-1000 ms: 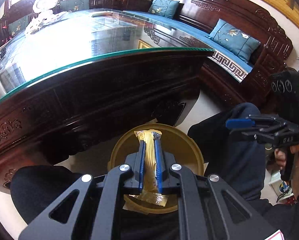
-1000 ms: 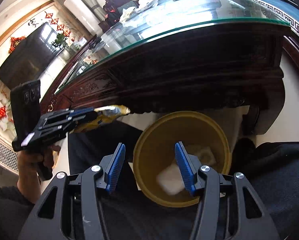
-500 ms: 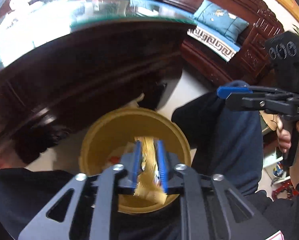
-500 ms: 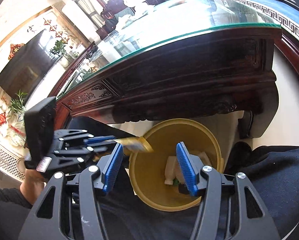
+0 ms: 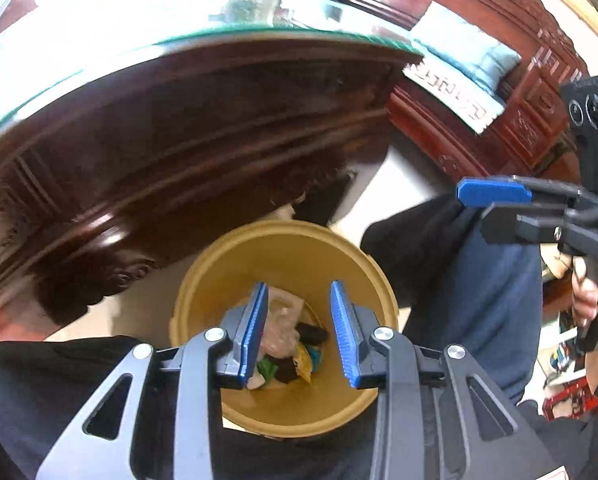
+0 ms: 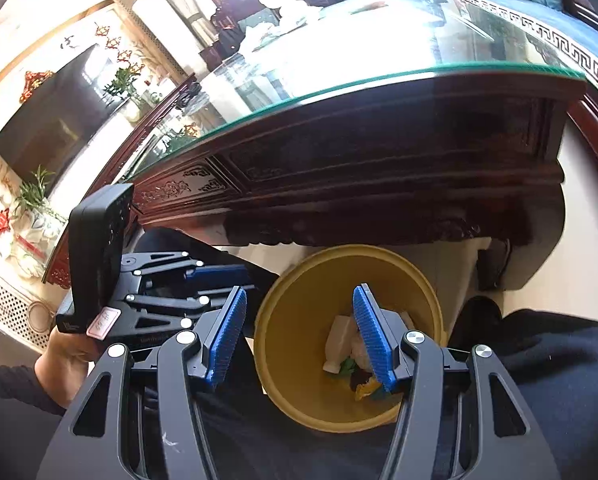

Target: Collect trash

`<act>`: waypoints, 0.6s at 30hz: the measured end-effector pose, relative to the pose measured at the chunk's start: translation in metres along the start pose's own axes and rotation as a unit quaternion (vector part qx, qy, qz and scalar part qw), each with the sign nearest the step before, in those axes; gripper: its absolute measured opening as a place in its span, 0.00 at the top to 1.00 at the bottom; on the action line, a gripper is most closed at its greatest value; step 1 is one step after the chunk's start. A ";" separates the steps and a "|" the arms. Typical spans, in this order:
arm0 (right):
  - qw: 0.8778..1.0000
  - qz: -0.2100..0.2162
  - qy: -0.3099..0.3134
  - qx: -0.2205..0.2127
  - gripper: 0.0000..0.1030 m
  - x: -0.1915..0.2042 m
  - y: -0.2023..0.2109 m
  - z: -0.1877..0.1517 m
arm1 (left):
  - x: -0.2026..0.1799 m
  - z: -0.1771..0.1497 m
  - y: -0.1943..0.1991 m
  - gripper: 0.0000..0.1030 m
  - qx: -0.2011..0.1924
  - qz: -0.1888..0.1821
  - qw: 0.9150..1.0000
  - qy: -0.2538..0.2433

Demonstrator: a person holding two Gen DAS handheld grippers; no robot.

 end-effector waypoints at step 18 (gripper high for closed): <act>0.971 -0.142 0.142 -0.131 0.13 0.035 0.010 0.158 | 0.046 0.131 0.120 0.04 -0.243 0.132 0.958 0.078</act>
Point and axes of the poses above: each gripper's, at about its wrist camera, not at the fingertips, and y roughly against the way its jaws point, x to its left, z to its top, the point moved 6 cm from there along -y, roughly the way its jaws point, and after that the axes turned 14 degrees about y, right-handed, at the moved point
